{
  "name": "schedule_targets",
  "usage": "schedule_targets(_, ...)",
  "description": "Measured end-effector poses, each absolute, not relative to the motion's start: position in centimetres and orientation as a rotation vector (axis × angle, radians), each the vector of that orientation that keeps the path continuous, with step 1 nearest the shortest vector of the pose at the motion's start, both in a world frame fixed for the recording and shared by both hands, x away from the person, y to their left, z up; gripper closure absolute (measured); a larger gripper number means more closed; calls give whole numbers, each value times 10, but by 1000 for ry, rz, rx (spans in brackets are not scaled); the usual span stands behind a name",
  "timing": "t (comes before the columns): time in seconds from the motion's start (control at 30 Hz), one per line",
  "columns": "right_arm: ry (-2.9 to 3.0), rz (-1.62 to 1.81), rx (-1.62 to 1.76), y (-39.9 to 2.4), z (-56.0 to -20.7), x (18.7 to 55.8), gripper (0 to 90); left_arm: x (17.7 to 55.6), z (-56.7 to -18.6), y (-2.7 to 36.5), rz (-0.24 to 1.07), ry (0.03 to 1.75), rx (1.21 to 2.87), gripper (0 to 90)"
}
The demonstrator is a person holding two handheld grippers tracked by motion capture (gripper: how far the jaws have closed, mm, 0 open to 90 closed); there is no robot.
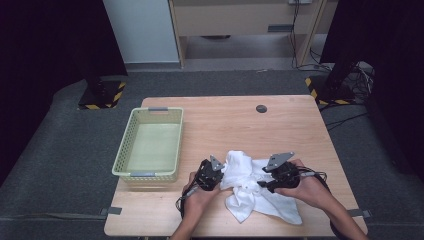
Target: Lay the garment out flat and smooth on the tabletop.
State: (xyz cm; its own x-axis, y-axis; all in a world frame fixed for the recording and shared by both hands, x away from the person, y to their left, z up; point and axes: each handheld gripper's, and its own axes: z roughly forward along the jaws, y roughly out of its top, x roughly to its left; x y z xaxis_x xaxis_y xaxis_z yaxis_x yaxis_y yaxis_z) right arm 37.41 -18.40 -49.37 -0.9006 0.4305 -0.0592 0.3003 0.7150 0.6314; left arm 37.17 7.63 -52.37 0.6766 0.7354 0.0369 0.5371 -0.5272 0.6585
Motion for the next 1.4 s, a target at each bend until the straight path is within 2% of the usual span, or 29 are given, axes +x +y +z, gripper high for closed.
schedule_targets(0.07, 2735, 934, 548, -177, -498, 373, 405, 371, -524, 75, 412, 970, 2269, 871)
schedule_targets(0.1, 2739, 928, 538, -175, -499, 373, 438, 370, -524, 75, 413, 969, 2267, 872)
schedule_targets(0.23, 2745, 889, 563, -173, -499, 368, 747, 369, -521, 76, 420, 964, 2251, 871)
schedule_targets(0.33, 2693, 961, 639, -182, -490, 361, 792, 368, -516, 76, 419, 957, 2232, 870)
schedule_targets(0.43, 2628, 996, 700, -194, -481, 355, 801, 366, -512, 74, 424, 947, 2208, 853)
schedule_targets(0.57, 2523, 1064, 795, -219, -473, 350, 801, 361, -503, 73, 425, 919, 2166, 768)
schedule_targets(0.67, 2486, 1054, 860, -236, -477, 353, 800, 358, -494, 72, 428, 901, 2138, 669)
schedule_targets(0.8, 2464, 1045, 977, -250, -494, 361, 800, 353, -485, 72, 435, 871, 2131, 611)
schedule_targets(1.1, 2468, 1023, 1048, -252, -511, 366, 790, 346, -483, 65, 453, 787, 2169, 549)
schedule_targets(1.23, 2456, 1032, 1056, -252, -511, 365, 788, 347, -489, 60, 411, 669, 2246, 492)
schedule_targets(1.4, 2447, 1034, 1080, -252, -513, 367, 788, 350, -501, 54, 445, 577, 2283, 445)
